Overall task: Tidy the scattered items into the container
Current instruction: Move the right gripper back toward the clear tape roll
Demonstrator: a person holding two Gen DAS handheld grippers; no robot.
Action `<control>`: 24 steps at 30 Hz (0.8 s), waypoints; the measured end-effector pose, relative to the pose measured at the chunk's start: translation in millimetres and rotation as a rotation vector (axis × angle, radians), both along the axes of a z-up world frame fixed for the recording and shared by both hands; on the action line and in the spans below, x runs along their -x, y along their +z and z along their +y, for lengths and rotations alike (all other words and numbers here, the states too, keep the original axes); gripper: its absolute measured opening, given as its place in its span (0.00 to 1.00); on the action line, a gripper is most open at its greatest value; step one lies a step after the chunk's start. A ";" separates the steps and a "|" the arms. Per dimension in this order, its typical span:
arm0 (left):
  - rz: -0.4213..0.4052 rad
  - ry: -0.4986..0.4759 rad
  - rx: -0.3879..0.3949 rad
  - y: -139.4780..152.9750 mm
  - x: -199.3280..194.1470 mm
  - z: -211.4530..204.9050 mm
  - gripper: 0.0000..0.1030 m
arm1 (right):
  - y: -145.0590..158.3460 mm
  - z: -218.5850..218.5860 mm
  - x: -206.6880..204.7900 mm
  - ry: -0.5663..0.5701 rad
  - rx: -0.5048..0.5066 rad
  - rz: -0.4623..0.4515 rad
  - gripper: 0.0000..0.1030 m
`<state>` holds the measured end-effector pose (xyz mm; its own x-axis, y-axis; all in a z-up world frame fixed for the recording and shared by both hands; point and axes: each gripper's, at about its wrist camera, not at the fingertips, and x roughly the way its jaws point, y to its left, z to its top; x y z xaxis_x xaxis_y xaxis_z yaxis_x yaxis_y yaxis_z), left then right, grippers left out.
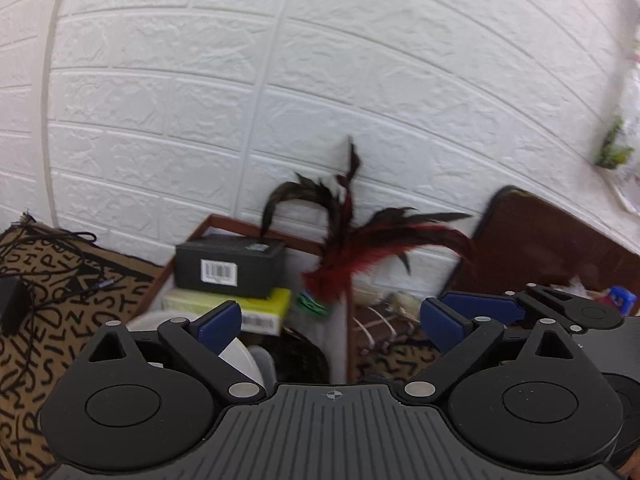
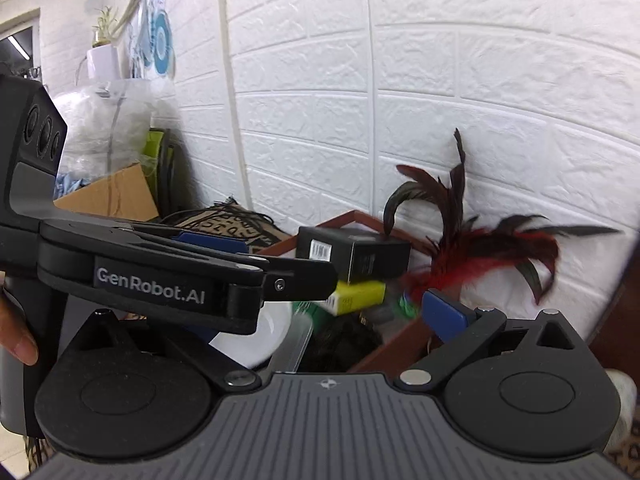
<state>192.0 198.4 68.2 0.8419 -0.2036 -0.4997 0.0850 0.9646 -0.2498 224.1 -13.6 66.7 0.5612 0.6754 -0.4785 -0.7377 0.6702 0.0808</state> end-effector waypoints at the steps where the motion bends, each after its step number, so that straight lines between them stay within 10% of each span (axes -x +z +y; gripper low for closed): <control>1: -0.003 -0.010 -0.004 -1.6 9.4 -6.8 0.99 | -2.2 -6.4 9.5 -0.004 0.001 -0.014 0.99; 24: 0.049 -0.149 0.076 -93.8 121.0 -154.7 1.00 | -83.8 -149.3 125.6 -0.318 0.029 -0.044 0.99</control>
<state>71.1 43.7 -25.6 0.7747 -0.3632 -0.5176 0.2116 0.9203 -0.3290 98.5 -163.0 -17.1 0.7622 0.4494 -0.4659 -0.4936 0.8692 0.0308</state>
